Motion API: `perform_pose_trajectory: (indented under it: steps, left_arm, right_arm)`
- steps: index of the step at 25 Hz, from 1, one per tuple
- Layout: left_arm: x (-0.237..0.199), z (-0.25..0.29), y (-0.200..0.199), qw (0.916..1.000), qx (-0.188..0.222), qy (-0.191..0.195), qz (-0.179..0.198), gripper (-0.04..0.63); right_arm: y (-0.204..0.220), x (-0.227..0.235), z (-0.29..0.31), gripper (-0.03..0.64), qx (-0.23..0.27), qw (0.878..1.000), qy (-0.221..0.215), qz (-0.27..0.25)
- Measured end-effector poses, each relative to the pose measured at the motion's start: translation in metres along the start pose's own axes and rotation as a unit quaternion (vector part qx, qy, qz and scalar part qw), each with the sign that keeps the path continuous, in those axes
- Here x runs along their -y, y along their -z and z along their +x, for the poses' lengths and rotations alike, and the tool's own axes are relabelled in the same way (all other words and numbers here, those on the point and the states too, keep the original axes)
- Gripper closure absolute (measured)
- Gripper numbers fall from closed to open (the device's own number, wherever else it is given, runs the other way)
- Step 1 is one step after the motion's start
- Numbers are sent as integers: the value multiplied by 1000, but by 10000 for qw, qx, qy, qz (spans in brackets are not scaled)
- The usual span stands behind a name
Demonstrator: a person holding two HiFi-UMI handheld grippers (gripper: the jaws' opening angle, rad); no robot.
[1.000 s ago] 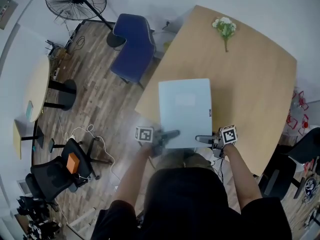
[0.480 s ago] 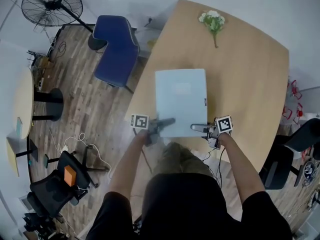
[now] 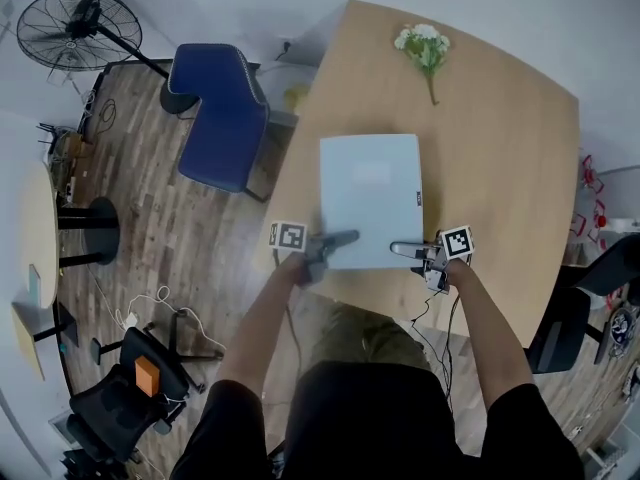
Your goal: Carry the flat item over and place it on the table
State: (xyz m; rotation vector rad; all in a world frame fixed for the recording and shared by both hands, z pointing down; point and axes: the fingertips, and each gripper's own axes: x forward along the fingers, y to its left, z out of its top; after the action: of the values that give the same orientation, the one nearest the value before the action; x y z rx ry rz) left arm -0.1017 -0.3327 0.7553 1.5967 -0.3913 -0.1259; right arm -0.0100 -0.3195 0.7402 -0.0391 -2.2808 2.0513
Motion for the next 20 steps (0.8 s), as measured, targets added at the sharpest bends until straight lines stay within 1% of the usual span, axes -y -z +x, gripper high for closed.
perform_pose_trajectory:
  steps: [4, 7, 9, 12, 15, 20]
  left_arm:
    - [-7, 4, -21, 10000, -67, -56, -33, 215]
    - [-14, 3, -30, 9997, -144, -108, -142, 212]
    - [-18, 3, -36, 9995, -188, -165, -216, 209]
    - [-24, 4, -40, 9986, -294, -352, -250, 199]
    - [-29, 1, -44, 9983, -240, -494, -196, 196]
    - [-33, 0, -52, 9968, -230, -718, -280, 190]
  right_arm:
    - [-20, 7, 5, 327, 64, 9999, 61, 119]
    - [-28, 16, 9, 319, 111, 9996, 190, 185]
    - [-33, 24, 10, 311, 135, 9989, 286, 353]
    - [-38, 40, 9, 296, 109, 9951, 641, 746]
    - [-43, 48, 9, 273, 140, 9925, 1014, 672]
    - [-46, 51, 10, 236, 358, 9873, 1340, 781]
